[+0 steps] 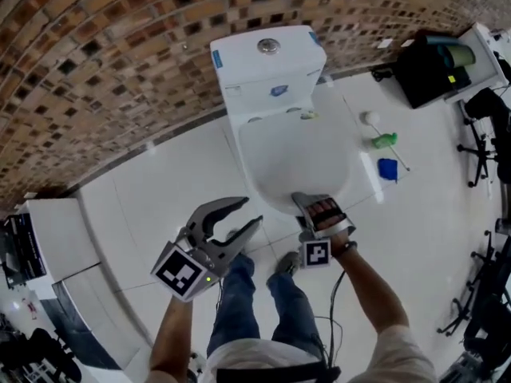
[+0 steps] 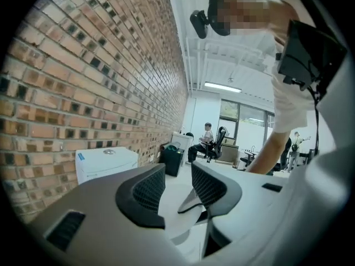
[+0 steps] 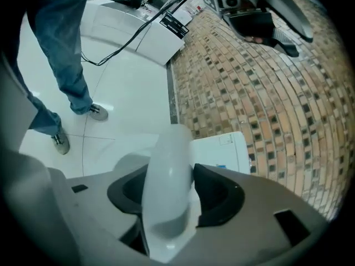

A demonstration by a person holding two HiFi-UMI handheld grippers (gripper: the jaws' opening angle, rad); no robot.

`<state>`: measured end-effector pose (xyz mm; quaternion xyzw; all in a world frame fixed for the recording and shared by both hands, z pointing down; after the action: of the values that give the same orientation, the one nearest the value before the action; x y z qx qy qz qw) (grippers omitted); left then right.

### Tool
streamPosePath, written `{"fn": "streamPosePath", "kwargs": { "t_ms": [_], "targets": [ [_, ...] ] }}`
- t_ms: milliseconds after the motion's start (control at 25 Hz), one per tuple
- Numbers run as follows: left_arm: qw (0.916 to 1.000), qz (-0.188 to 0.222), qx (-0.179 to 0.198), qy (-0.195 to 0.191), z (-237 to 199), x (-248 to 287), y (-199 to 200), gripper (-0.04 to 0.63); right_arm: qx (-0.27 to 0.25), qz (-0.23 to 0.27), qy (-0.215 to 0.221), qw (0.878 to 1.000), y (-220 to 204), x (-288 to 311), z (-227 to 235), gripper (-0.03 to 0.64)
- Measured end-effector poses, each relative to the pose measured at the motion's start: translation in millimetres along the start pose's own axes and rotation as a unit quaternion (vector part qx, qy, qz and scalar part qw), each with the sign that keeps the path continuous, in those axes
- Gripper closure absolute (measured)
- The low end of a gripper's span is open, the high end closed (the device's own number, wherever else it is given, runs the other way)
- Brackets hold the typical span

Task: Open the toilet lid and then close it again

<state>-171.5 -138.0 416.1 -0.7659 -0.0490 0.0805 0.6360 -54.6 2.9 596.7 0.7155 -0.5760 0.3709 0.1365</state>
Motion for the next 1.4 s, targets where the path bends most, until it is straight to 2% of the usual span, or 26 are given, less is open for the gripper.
{"fn": "streamPosePath", "kwargs": {
  "t_ms": [200,320,440,600,720,840,960,1040,1160,1320,1400],
  "targets": [
    [0.9994,-0.024,-0.020,0.013,32,5,-49,0.453,0.021,0.016,0.001,1.000,-19,30,-88,0.318],
    [0.9988,-0.033,-0.027,0.022,47,5,-73,0.453,0.023,0.018,0.031,0.999,-28,50,-137,0.284],
    [0.9982,-0.041,-0.026,0.035,55,6,-87,0.453,0.040,0.012,0.072,0.997,-34,70,-173,0.281],
    [0.9972,-0.056,-0.023,0.042,60,7,-98,0.453,0.089,0.009,0.072,0.993,-36,80,-184,0.273],
    [0.9970,-0.056,-0.024,0.048,60,10,-98,0.453,0.160,0.016,0.096,0.982,-31,77,-176,0.273],
    [0.9977,-0.044,-0.022,0.046,63,16,-87,0.453,0.244,0.022,0.080,0.966,-30,53,-150,0.273],
    [0.9980,-0.046,-0.020,0.039,69,18,-65,0.453,0.326,0.041,0.022,0.944,-30,4,-109,0.273],
    [0.9978,-0.054,-0.021,0.033,76,17,-44,0.453,0.386,0.062,-0.018,0.920,-27,-45,-69,0.273],
    [0.9986,-0.045,-0.010,0.027,82,19,-3,0.453,0.447,0.112,-0.065,0.885,-27,-120,-10,0.273],
    [0.9994,-0.027,0.006,0.021,97,18,50,0.453,0.482,0.201,-0.113,0.845,-10,-220,58,0.273],
    [0.9996,-0.021,0.017,0.012,106,19,72,0.453,0.500,0.245,-0.130,0.820,1,-259,83,0.273]
  ]
}}
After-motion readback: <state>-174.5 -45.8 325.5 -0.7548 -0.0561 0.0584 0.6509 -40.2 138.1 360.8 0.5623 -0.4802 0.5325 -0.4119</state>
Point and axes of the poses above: the fingertips, and each gripper's own axes: x forward along the fingers, z to its right, y out of its top, the point moved 8 cm from there along -x, backward along the fingers, and after that the axes turned 10 degrees about z, right-handed, at the moved point
